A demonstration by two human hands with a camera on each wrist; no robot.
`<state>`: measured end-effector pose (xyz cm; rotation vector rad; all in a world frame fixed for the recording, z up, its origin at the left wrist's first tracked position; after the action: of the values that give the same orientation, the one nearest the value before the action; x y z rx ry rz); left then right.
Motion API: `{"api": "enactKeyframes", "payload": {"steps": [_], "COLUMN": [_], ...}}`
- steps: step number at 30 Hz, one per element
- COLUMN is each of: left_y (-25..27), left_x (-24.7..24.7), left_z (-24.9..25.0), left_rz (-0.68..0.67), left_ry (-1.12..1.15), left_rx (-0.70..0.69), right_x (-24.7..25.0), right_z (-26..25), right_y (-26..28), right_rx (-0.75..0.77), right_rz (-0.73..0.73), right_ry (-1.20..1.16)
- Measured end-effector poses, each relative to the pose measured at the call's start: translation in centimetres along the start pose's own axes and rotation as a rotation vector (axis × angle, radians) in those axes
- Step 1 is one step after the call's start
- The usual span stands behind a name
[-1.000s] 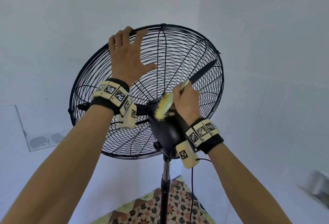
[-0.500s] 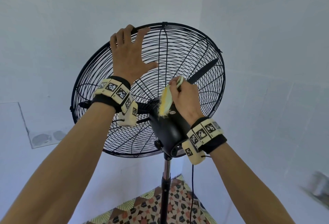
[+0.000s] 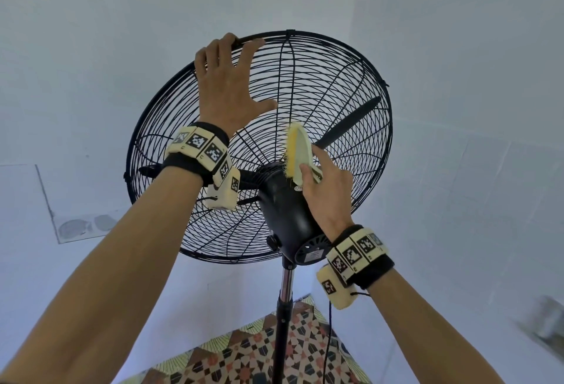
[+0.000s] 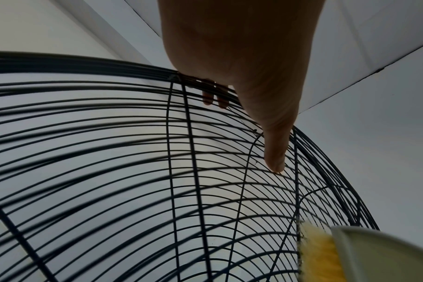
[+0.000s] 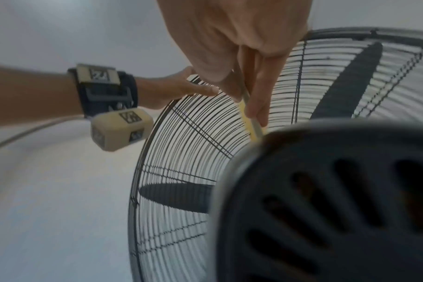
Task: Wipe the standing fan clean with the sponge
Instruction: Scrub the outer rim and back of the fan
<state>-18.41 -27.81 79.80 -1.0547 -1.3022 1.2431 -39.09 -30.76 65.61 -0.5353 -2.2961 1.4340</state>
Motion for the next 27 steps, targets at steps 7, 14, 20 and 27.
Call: {"api": "enactKeyframes", "payload": {"steps": [7,14,20,27], "left_y": [0.0,-0.1,0.0,0.0], "left_x": [0.1,0.1,-0.1,0.1], "left_z": [-0.2,-0.1,-0.1,-0.2], "left_rz": [0.005,0.012,0.009,0.017], "left_ry": [0.010,0.009,0.001,0.001], "left_rx": [0.002,-0.008,-0.001,-0.017], "right_x": [-0.4,-0.5,-0.7,-0.1], "right_z": [-1.2,-0.3,-0.3,0.0], "right_y": [-0.3,0.5,-1.7,0.2], "right_rx": [-0.063,-0.021,-0.035,-0.134], "right_rz": [0.257,0.138,0.193,0.138], "right_ry": [-0.288,-0.211,-0.259,-0.333]}}
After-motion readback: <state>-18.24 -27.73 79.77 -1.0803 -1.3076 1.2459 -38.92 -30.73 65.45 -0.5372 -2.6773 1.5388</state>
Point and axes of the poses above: each hand's wrist, its own y-axis away from the middle knuckle, its own x-axis out of the back of the hand, z = x × y, the point moved 1 cm from there along -y, towards the middle knuckle, and after that the axes turned 15 degrees about z, right-handed, at the moved point
